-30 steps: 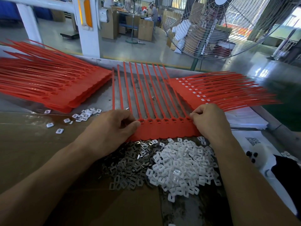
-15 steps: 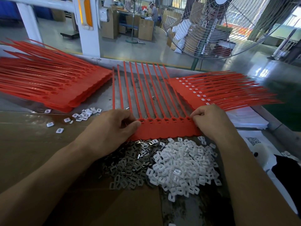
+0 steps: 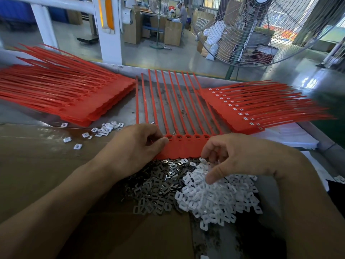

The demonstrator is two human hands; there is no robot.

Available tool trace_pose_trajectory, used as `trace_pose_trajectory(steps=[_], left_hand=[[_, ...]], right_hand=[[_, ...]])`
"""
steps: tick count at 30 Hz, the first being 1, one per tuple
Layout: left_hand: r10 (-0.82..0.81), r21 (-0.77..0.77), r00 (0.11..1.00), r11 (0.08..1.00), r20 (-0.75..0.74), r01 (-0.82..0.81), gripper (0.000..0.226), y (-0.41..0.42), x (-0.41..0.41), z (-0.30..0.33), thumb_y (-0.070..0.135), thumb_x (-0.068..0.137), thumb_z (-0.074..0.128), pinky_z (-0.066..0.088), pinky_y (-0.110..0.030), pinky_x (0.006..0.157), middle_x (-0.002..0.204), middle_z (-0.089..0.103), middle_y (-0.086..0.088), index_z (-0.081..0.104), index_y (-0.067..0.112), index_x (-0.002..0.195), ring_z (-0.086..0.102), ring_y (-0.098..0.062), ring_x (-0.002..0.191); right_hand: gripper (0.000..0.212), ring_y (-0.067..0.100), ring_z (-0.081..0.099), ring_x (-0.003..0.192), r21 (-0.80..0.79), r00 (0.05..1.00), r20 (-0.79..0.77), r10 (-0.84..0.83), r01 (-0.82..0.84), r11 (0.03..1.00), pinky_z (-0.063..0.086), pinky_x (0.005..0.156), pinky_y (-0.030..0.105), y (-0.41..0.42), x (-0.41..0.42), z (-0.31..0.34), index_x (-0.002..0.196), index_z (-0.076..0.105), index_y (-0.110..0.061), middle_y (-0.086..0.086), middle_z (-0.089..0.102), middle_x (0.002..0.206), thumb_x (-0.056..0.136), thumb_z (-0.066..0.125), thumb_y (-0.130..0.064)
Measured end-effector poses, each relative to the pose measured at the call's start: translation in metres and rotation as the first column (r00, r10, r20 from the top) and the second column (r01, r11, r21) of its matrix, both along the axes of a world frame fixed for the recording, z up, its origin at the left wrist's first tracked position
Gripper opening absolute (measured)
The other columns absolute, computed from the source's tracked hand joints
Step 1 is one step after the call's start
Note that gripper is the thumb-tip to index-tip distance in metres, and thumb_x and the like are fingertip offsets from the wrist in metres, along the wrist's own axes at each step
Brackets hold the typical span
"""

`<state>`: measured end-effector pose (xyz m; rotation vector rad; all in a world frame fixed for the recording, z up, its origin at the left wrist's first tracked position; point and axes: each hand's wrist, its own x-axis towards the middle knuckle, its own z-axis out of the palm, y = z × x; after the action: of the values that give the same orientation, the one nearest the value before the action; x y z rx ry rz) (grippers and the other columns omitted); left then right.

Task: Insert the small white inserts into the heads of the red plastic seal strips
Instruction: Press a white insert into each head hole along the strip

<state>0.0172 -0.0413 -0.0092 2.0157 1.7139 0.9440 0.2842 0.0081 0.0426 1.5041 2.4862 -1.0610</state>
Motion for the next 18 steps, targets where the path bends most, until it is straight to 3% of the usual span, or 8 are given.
trace_pose_trajectory(steps=[3, 5, 10, 14, 18], left_hand=[[0.004, -0.003, 1.000, 1.000, 0.001, -0.004, 0.021, 0.000, 0.001, 0.001, 0.045, 0.093, 0.061, 0.052, -0.028, 0.070, 0.076, 0.069, 0.012, 0.068, 0.028, 0.083, 0.062, 0.000, 0.074], [0.006, -0.009, 1.000, 1.000, 0.001, -0.006, 0.021, 0.000, 0.001, 0.001, 0.045, 0.093, 0.061, 0.052, -0.028, 0.070, 0.077, 0.069, 0.012, 0.068, 0.028, 0.083, 0.062, 0.001, 0.074], [0.002, -0.022, 1.000, 1.000, 0.004, -0.002, 0.021, 0.000, 0.001, 0.002, 0.046, 0.093, 0.060, 0.050, -0.024, 0.066, 0.076, 0.069, 0.014, 0.068, 0.029, 0.082, 0.062, 0.003, 0.073], [-0.013, -0.022, 1.000, 1.000, 0.000, 0.013, 0.022, -0.002, 0.001, 0.003, 0.047, 0.093, 0.059, 0.052, -0.026, 0.067, 0.076, 0.069, 0.014, 0.068, 0.029, 0.083, 0.062, 0.002, 0.074], [-0.022, -0.005, 1.000, 1.000, -0.013, 0.022, 0.022, -0.002, 0.001, 0.003, 0.047, 0.093, 0.059, 0.051, -0.024, 0.066, 0.076, 0.068, 0.015, 0.067, 0.029, 0.083, 0.062, 0.003, 0.074]], right_hand=[[0.080, -0.010, 0.060, 0.088, 0.052, 0.990, 0.116, 0.077, -0.084, 0.995, 0.054, 0.072, 0.024, -0.005, -0.005, 0.001, 0.108, 0.058, -0.056, -0.038, 0.057, 0.104, 0.038, 0.086, -0.082], [0.065, -0.009, 0.060, 0.082, 0.083, 0.990, 0.099, 0.098, -0.106, 0.991, 0.050, 0.065, 0.019, -0.005, -0.009, 0.000, 0.106, 0.061, -0.052, -0.037, 0.057, 0.099, 0.051, 0.091, -0.069], [0.023, 0.004, 0.064, 0.058, 0.044, 0.991, -0.109, 0.076, -0.072, 0.996, 0.056, 0.058, 0.024, -0.002, -0.009, -0.002, 0.094, 0.074, -0.034, -0.019, 0.066, 0.069, 0.079, 0.090, -0.028], [0.008, 0.018, 0.069, 0.062, 0.090, 0.969, -0.240, 0.062, -0.042, 0.995, 0.058, 0.058, 0.030, 0.002, -0.008, -0.005, 0.088, 0.078, -0.029, -0.001, 0.074, 0.073, 0.086, 0.084, -0.024], [0.007, 0.013, 0.067, 0.060, 0.083, 0.914, -0.406, 0.007, 0.029, 0.996, 0.054, 0.056, 0.024, 0.003, -0.014, -0.011, 0.089, 0.079, -0.025, 0.002, 0.072, 0.070, 0.090, 0.080, -0.019]])
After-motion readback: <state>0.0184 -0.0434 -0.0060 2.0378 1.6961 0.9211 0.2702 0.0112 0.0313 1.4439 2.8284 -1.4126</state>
